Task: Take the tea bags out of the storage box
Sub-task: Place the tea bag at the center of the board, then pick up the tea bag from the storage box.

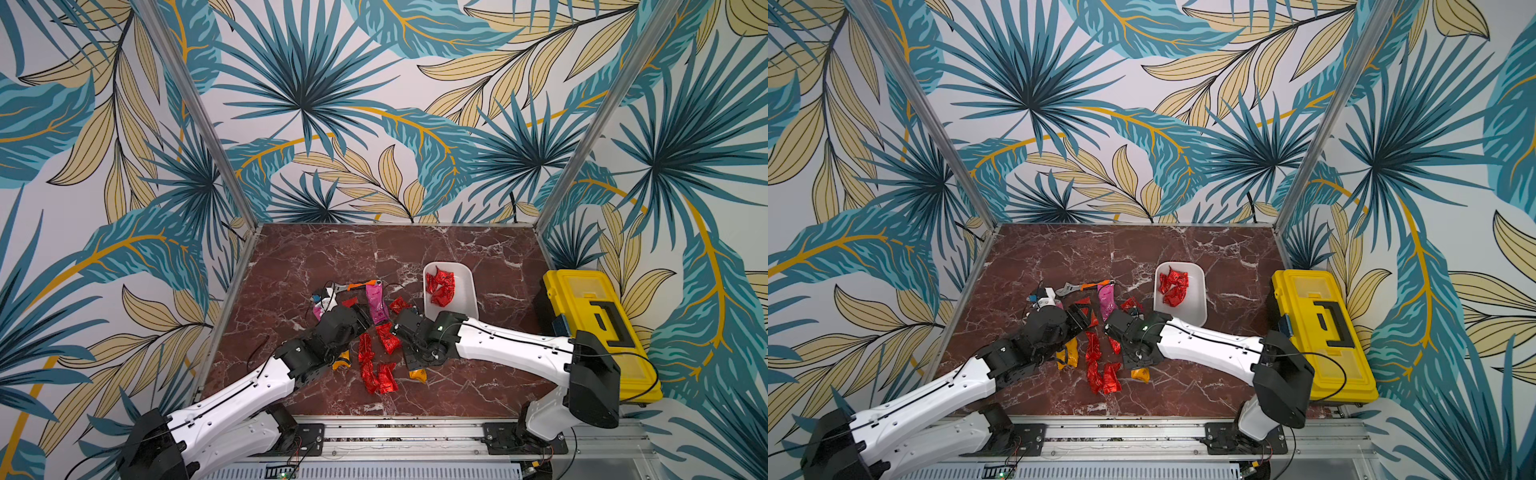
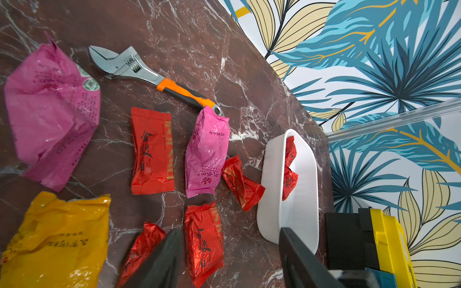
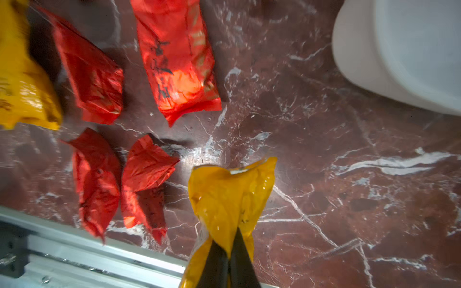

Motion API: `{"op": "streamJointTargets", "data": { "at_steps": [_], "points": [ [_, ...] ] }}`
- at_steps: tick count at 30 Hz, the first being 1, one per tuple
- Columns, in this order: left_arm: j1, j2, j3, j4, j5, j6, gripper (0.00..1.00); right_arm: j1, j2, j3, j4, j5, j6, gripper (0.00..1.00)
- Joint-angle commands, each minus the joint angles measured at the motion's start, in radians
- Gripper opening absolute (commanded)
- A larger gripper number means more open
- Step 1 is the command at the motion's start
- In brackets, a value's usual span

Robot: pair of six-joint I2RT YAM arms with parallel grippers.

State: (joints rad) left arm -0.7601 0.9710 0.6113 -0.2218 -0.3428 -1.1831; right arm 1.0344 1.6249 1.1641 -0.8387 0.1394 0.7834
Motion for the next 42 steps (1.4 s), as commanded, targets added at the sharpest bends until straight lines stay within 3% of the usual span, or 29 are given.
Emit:
{"op": "streamJointTargets", "data": {
  "at_steps": [1,5,9,15,19,25,30,34,42],
  "points": [
    [0.005,-0.033,-0.019,0.002,-0.005,-0.015,0.67,0.009,0.05,-0.018,0.073,-0.005,0.007,0.08],
    [0.005,-0.047,-0.024,-0.01,-0.009,-0.015,0.67,0.009,0.084,-0.026,0.124,-0.044,-0.014,0.14],
    [0.005,-0.046,-0.028,-0.006,-0.013,-0.018,0.67,0.008,0.063,-0.043,0.141,-0.053,-0.019,0.36],
    [0.007,-0.033,-0.019,0.002,-0.013,-0.003,0.67,-0.007,-0.058,-0.032,0.115,-0.007,-0.042,0.45],
    [0.007,-0.031,-0.018,0.009,-0.01,0.007,0.67,-0.108,-0.145,-0.012,0.099,0.055,-0.095,0.48],
    [0.007,-0.022,-0.012,0.031,0.01,0.044,0.67,-0.368,-0.127,-0.003,0.127,0.077,-0.097,0.49],
    [0.006,-0.002,-0.005,0.06,0.039,0.076,0.67,-0.529,-0.031,0.001,0.229,-0.034,-0.023,0.54],
    [0.007,0.009,-0.002,0.076,0.051,0.089,0.67,-0.598,0.038,-0.02,0.353,-0.127,0.031,0.57],
    [0.008,0.033,0.018,0.089,0.074,0.125,0.67,-0.659,0.111,-0.062,0.481,-0.153,0.071,0.61]
  ]
}}
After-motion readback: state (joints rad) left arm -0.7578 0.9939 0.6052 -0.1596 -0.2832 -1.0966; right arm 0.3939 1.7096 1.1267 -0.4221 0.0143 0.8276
